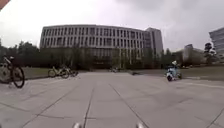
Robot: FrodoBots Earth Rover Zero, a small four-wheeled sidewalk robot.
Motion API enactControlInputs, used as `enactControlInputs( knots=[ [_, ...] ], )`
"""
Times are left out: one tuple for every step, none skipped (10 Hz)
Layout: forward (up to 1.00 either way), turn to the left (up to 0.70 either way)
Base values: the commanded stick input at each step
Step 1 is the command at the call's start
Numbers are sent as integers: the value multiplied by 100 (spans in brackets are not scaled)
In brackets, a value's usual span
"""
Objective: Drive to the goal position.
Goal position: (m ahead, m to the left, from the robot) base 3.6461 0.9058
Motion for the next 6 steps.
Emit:
enactControlInputs(
  knots=[
    [50,0],
    [50,0],
    [50,0],
    [50,0],
    [50,0],
    [50,0]
  ],
)
